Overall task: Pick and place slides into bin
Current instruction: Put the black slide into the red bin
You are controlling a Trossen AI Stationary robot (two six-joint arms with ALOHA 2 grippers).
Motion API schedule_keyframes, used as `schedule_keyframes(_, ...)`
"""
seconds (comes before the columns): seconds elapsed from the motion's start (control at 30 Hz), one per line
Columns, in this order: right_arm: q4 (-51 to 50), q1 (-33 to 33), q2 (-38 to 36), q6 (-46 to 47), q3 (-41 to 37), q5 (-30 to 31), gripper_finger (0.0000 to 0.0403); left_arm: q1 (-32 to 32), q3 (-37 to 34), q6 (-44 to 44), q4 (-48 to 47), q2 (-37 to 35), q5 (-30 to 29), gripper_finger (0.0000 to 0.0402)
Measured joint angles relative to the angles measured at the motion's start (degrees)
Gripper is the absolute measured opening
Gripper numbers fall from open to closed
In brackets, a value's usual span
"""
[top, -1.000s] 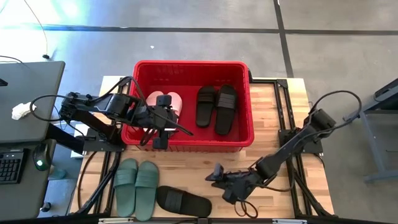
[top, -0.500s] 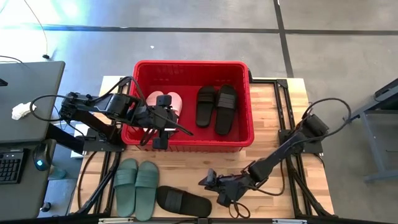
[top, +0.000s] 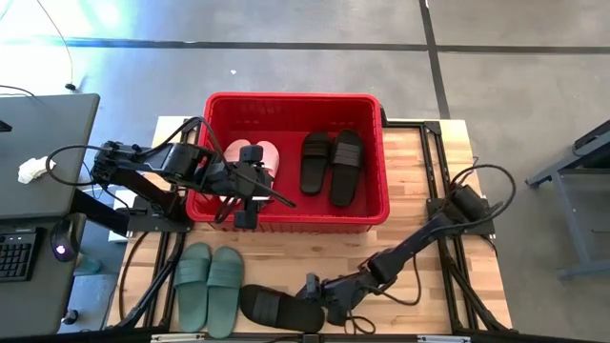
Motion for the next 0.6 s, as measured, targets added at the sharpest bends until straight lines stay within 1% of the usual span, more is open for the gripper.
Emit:
schedule_keyframes(0.1, 0.11, -0.68, 2.40, 0.51, 3.37, -0.24, 0.0234, 0.00, 0.00, 0.00, 0.00, 0.00, -0.02, 0.0221)
schedule_keyframes(0.23, -1.95, -2.11, 4.89, -1.02, 7.36, -4.94, 0.0234, 0.00, 0.00, 0.00, 0.02, 0.00, -0.01, 0.0221)
schedule_keyframes(0.33, -3.98, -3.27, 6.40, -0.60, 8.78, -7.79, 0.0234, 0.00, 0.00, 0.00, 0.04, 0.00, -0.02, 0.0221)
schedule_keyframes(0.6, -3.78, -4.59, 10.71, -1.29, 11.76, -13.46, 0.0234, 0.00, 0.00, 0.00, 0.04, 0.00, -0.02, 0.0221)
